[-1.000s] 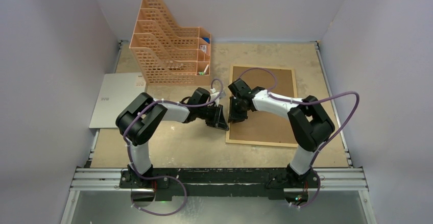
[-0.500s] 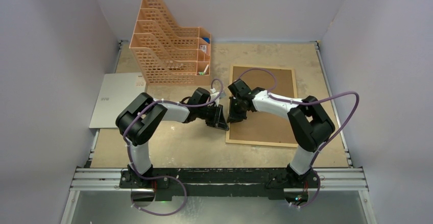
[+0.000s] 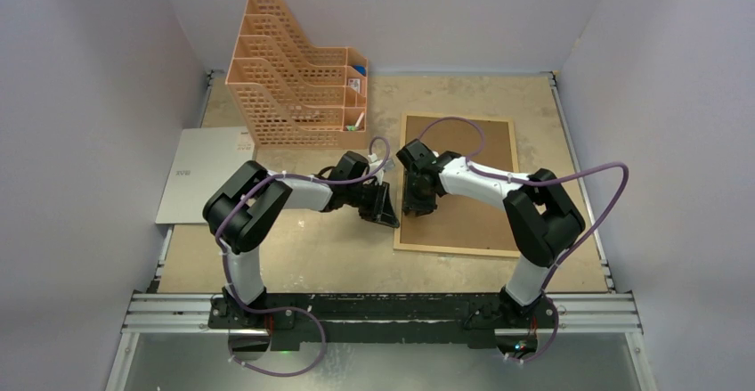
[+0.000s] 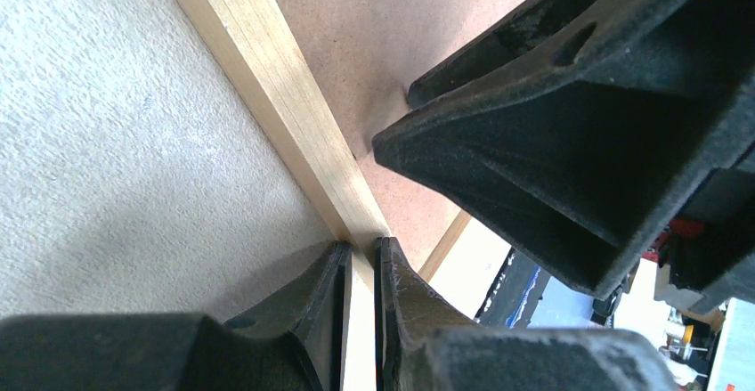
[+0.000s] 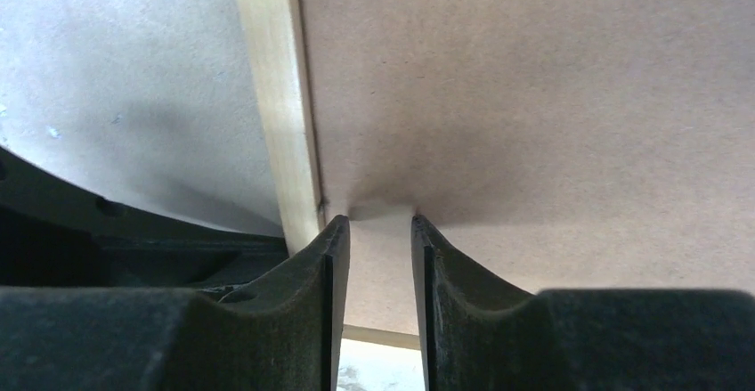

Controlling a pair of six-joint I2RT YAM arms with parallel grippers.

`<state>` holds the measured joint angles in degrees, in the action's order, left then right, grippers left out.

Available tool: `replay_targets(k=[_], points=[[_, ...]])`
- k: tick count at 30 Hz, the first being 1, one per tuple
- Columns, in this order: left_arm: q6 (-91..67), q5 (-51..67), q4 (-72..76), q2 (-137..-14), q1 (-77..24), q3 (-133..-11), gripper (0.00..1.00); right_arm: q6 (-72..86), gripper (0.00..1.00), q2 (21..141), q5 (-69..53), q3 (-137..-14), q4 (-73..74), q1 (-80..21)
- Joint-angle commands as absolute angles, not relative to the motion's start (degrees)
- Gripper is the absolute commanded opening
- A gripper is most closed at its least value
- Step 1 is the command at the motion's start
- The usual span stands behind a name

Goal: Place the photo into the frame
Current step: Adjust the photo frame at the center of the board.

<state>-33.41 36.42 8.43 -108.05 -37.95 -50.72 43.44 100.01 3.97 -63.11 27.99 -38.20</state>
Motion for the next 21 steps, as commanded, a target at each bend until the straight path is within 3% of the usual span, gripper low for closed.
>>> replay_targets(k=[1,21], points=[[-27.42,19.86,0.12,-114.26,-38.50,-48.28,0.02,42.54,0.36,100.16,7.42,-63.94,31.58,-38.15],[-27.33,21.09,0.35,-114.08,-38.57,-48.04,0.02,42.86,0.43,100.73,0.18,-57.98,25.05,-35.51]])
